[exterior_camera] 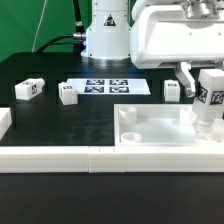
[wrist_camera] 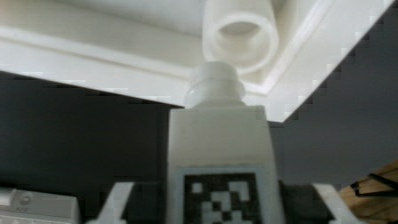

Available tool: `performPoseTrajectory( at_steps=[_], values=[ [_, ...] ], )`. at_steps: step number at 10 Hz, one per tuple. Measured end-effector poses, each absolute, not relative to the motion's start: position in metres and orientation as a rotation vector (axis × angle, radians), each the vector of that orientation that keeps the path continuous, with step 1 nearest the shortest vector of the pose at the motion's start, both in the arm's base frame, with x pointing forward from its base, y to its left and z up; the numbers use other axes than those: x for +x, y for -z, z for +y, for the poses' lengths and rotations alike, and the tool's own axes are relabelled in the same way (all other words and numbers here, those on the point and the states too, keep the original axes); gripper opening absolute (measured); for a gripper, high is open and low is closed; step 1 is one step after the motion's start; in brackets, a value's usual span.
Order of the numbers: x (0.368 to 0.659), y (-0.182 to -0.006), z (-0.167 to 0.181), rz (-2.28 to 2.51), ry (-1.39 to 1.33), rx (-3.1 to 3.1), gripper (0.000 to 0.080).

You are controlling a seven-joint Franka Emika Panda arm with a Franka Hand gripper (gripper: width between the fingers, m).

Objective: Assemble one leg

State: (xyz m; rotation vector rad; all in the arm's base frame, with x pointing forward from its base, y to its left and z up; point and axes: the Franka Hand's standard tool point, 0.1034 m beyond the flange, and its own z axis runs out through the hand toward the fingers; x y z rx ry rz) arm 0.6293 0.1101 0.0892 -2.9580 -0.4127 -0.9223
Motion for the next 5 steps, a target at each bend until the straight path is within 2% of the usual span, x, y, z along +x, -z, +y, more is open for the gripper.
performPoseTrajectory(
  at_steps=[1,5],
  values=[
    [0.6268,-0.0823,0.1103,-0.412,0.909,-2.962,0.0290],
    [0.6269,-0.0818,0.1150,-0.418,0.934,-2.951,0.0290]
  ],
)
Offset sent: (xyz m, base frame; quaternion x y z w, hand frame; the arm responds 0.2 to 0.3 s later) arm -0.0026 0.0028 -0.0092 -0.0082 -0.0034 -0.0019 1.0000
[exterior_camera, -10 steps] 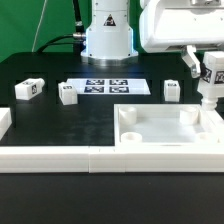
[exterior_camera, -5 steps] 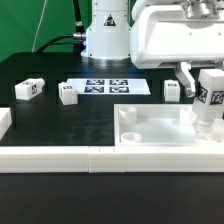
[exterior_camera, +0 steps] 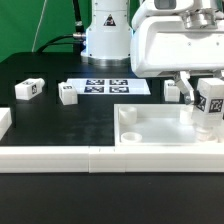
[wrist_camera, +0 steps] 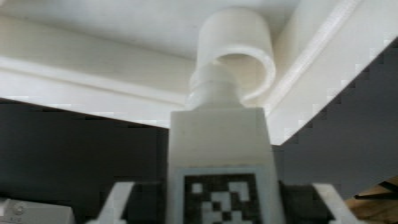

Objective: Assemble one leg

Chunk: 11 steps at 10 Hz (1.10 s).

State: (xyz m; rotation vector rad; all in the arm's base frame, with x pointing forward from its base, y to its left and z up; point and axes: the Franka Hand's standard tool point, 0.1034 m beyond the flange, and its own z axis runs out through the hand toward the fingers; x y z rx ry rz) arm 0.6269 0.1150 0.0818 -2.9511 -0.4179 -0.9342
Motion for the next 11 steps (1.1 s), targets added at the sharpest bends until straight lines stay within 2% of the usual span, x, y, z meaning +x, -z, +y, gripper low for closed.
performPoseTrajectory(
  at_steps=[3,6,11],
  values=[
    [0.625,-0.081,0.118,-0.410,0.929,-2.950,0.0290],
    [0.616,-0.070,0.121,-0.415,0.918,-2.952,0.0290],
    [0.616,-0.070,0.121,-0.412,0.918,-2.953,0.0290]
  ],
)
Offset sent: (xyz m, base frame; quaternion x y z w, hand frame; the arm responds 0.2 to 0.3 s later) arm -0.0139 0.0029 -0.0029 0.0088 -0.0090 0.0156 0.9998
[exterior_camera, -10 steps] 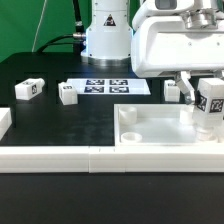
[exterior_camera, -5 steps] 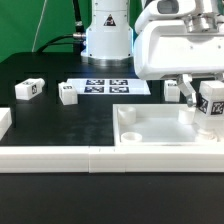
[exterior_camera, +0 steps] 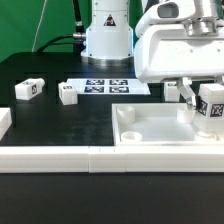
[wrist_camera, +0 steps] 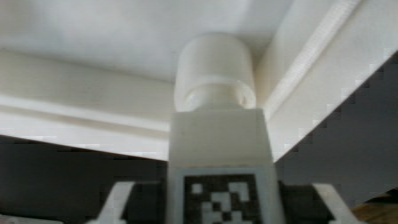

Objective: Assemble one leg

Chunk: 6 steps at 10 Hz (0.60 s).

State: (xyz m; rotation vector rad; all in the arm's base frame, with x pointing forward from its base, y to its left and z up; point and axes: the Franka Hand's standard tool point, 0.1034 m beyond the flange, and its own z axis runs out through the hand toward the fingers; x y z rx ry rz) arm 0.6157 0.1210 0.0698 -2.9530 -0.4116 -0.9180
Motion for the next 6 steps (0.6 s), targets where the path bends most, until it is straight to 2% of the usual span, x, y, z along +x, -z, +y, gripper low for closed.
performPoseTrajectory(
  at_steps=[1,2,3,4,5,6],
  values=[
    [0.6157,-0.0698,0.1210,-0.412,0.918,-2.953,0.0290],
    [0.6151,-0.0688,0.1209,-0.412,0.911,-2.955,0.0369],
    [0.6150,-0.0688,0.1209,-0.412,0.911,-2.955,0.0507],
    [0.6150,-0.0688,0.1209,-0.412,0.910,-2.955,0.0507],
    [0.6150,-0.0688,0.1208,-0.412,0.910,-2.955,0.0623],
    [0.6150,-0.0688,0.1208,-0.412,0.910,-2.955,0.0641]
  ],
)
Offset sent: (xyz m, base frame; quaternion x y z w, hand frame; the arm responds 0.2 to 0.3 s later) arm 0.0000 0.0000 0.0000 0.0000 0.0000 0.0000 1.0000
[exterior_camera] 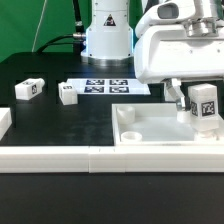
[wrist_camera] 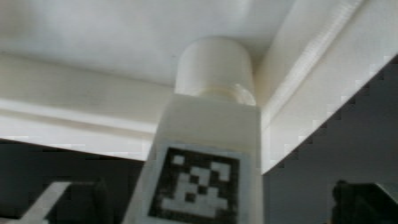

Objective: Assemble one leg

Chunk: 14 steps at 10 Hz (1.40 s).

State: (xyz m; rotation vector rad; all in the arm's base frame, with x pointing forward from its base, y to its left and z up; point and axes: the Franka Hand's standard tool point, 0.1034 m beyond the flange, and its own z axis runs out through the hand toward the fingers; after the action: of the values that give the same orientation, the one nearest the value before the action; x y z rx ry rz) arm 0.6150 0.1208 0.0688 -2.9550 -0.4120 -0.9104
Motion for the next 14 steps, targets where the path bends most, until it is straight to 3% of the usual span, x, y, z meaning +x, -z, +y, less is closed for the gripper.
performPoseTrajectory(
  at_steps=[4,7,10,14],
  values=[
    [0.615,-0.070,0.121,-0.412,0.907,-2.956,0.0649],
    [0.619,-0.097,0.116,-0.409,0.881,-2.961,0.0649],
    [0.618,-0.094,0.118,-0.414,0.830,-2.970,0.0649],
    [0.621,-0.087,0.122,-0.378,0.376,-3.035,0.0649]
  ],
)
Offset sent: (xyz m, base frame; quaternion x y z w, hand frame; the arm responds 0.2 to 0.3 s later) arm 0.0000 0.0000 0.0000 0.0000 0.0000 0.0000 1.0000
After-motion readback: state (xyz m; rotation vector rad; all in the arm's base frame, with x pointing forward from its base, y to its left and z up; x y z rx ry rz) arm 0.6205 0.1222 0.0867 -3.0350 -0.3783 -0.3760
